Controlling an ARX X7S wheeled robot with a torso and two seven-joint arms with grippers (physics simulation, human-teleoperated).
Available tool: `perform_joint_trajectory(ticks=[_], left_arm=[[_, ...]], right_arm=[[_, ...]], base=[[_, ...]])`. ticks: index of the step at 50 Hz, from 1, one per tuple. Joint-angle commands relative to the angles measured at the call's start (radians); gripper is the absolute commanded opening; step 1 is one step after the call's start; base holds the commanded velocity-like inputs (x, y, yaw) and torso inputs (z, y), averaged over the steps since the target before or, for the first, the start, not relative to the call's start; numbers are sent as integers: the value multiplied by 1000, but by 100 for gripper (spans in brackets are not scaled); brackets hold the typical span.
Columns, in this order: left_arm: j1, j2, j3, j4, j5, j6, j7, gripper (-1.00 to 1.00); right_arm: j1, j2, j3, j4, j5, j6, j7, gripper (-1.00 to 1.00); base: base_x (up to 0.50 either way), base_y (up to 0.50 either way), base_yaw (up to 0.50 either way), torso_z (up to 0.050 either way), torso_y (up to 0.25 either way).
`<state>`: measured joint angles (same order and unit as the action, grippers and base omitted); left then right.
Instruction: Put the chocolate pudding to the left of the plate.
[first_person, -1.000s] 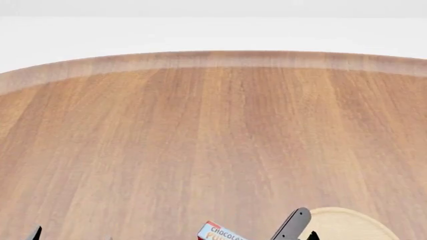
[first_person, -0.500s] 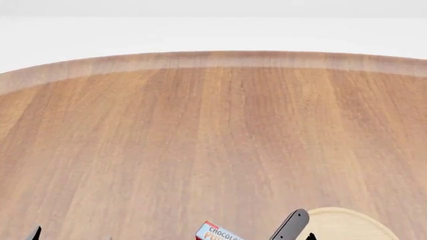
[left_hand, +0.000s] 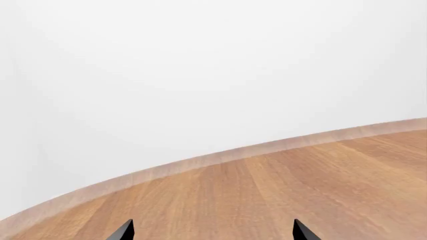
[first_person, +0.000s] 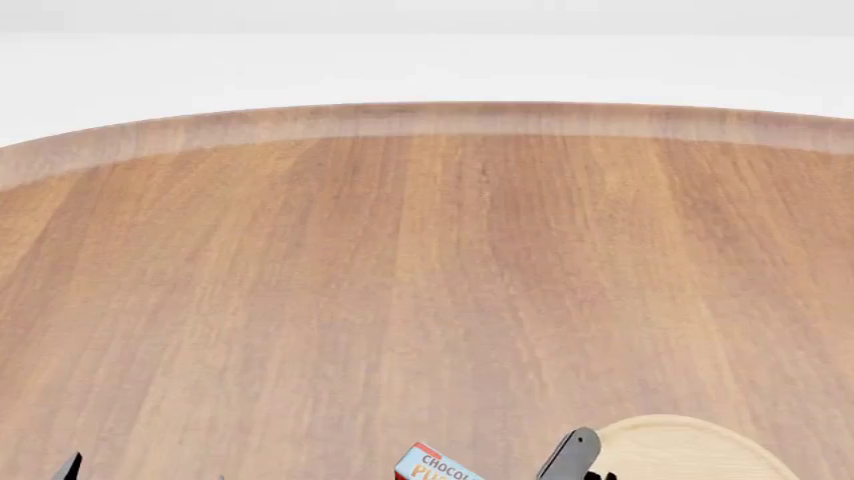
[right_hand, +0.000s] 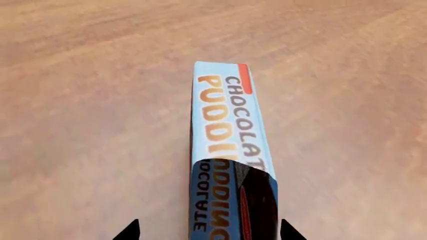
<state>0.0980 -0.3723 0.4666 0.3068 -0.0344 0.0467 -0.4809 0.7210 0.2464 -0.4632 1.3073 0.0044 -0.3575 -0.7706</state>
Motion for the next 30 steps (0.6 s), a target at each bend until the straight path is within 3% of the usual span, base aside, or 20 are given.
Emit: perform_joint_trajectory(ticks=[1,7,18,30], left_arm=[[-1,-2,2,-1,-3,2,-2,100],[-1,-2,5,-1,1,1,-4,100],[-3,-4,9,3,0,-4,-6,100],[-3,-5,12,9,2,-11,-10,100]], right_arm=[[20,7,9,1,8,-42,-14,100],[52,22,26,-2,20,-135,-37,100],[-109,128,46,-519,45,120,-19,100],[-294,210,122,-1089,83,379,115,100]], base=[[0,0,0,0,0],[0,0,0,0,0],[0,0,0,0,0],[0,0,0,0,0]])
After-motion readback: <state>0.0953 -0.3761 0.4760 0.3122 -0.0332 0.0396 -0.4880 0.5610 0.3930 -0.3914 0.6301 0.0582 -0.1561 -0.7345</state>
